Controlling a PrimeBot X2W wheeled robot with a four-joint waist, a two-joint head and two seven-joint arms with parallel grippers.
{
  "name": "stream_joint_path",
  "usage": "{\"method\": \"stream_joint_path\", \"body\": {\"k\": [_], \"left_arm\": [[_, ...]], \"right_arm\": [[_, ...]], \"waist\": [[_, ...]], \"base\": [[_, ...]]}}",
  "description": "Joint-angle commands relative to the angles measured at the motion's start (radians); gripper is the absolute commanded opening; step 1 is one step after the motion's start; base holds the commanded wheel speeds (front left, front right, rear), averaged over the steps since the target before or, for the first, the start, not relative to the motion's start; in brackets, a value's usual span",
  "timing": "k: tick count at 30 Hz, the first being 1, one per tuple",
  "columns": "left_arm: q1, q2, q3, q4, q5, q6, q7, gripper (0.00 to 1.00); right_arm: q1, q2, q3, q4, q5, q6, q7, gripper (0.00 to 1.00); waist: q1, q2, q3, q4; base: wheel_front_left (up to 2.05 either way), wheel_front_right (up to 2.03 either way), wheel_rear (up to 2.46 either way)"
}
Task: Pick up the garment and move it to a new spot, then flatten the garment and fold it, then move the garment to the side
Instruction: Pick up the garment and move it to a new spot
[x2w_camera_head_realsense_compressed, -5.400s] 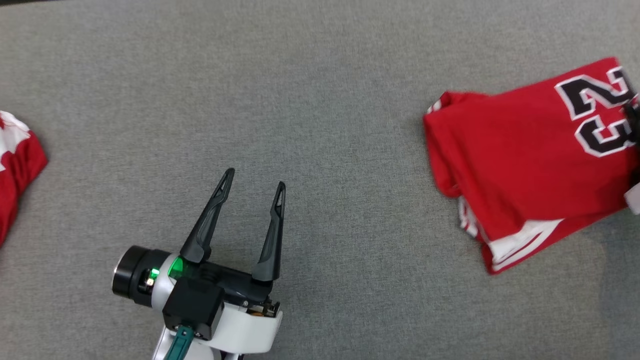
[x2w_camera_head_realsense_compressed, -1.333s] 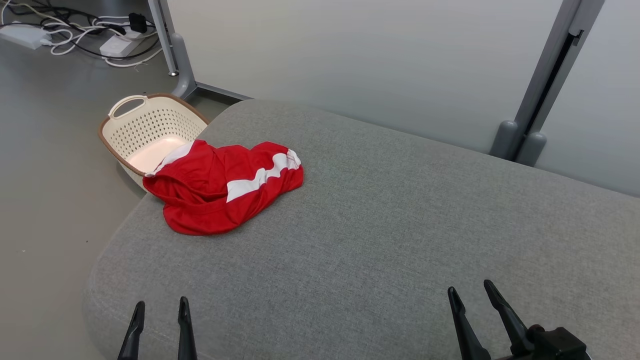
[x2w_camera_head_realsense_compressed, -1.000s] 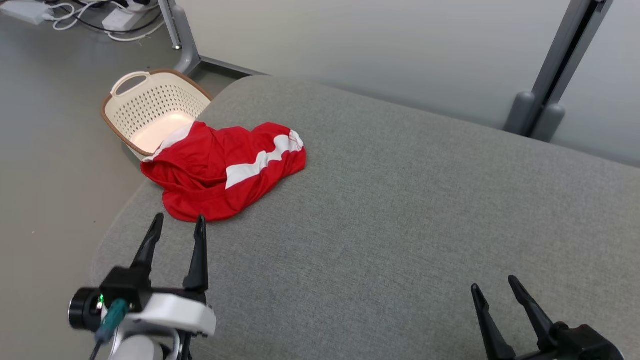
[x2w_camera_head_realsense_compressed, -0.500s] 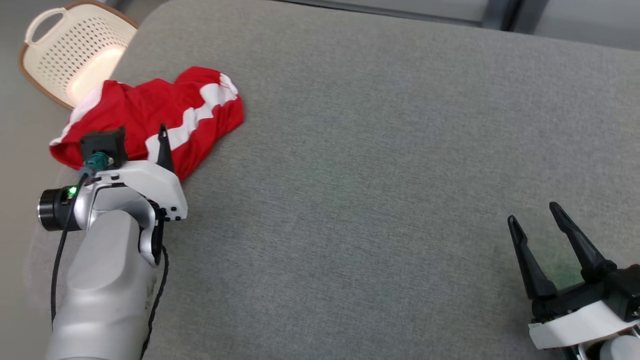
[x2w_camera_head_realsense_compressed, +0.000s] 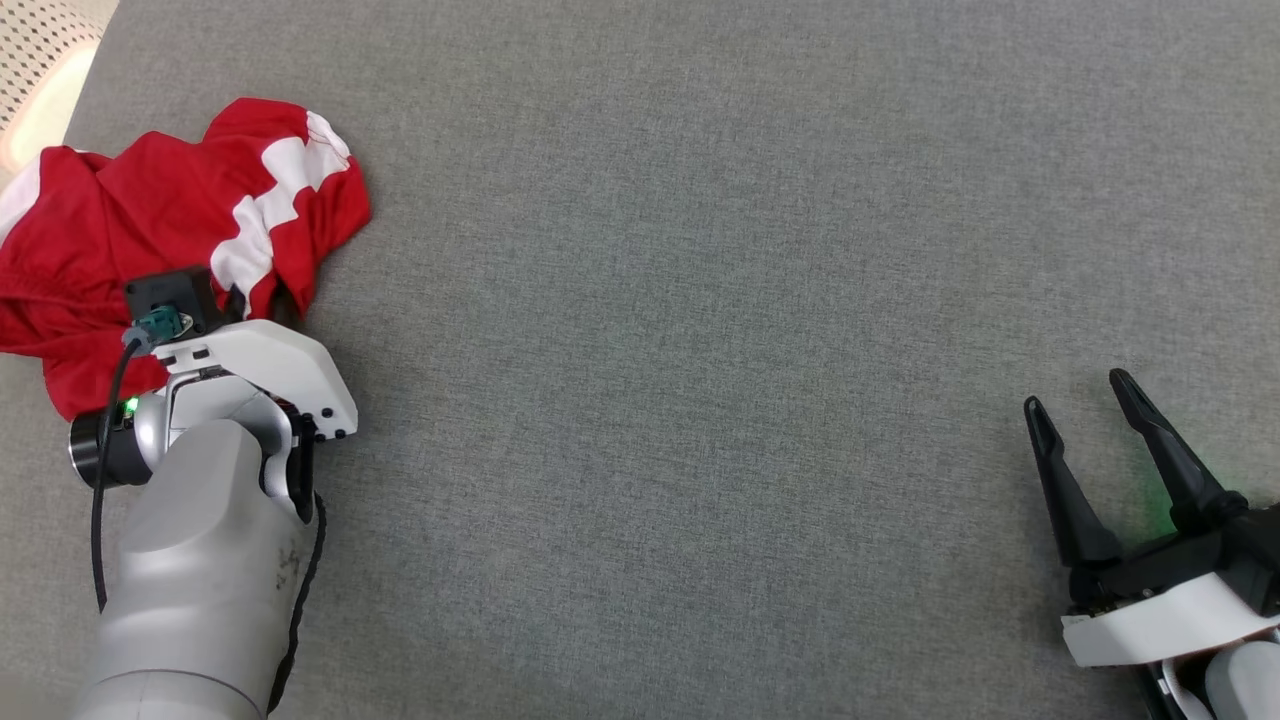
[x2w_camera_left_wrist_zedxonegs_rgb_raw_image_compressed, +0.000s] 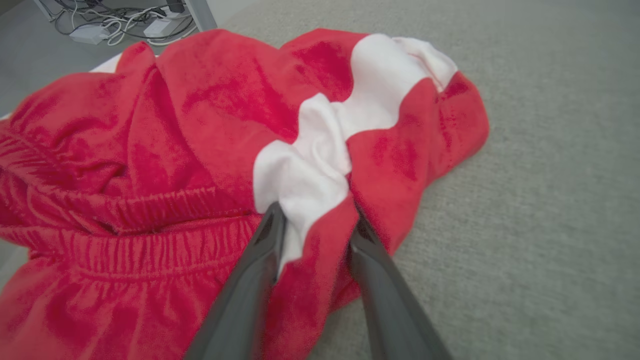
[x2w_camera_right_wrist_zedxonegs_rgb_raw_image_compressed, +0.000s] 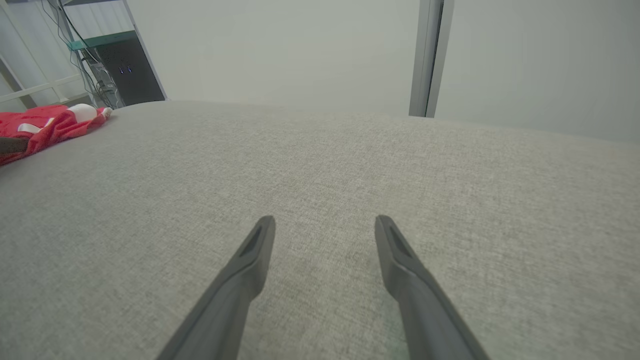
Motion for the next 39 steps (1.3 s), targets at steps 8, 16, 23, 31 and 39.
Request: {"method": "stream_joint_path", "body": {"k": [8,16,23,31,39], "left_arm": [[-0.008,0.044,-0.043,-0.093,0.05,-0.018,-0.098,0.0],[0.113,0.055,-0.075,-0.432,0.096,-0.039,-0.099,0.0],[0.203,0.054,-0.101,-0.66,0.066,-0.089,-0.038,0.0],[0.322,0.034,-0.156,-0.928,0.052,-0.09,0.135,0.0],[0.449,0.001,-0.287,-0.937,0.076,-0.104,0.215,0.0]], "right_arm": [[-0.013,0.039,0.025,0.026,0.014,-0.001,-0.001,1.0],[0.02,0.104,0.013,0.051,-0.004,-0.001,-0.001,1.0],[0.032,0.148,0.005,0.047,-0.022,-0.001,-0.001,1.0],[0.031,0.179,-0.02,0.046,-0.023,-0.001,-0.001,1.0],[0.008,0.219,-0.034,0.041,-0.013,-0.001,-0.001,1.0]], "waist": [[0.0,0.0,-0.11,-0.039],[0.0,0.0,-0.251,-0.143],[0.0,0.0,-0.331,-0.3],[0.0,0.0,-0.339,-0.472],[0.0,0.0,-0.278,-0.573]], "base": [[0.0,0.0,0.0],[0.0,0.0,0.0],[0.0,0.0,0.0],[0.0,0.0,0.0],[0.0,0.0,0.0]]}}
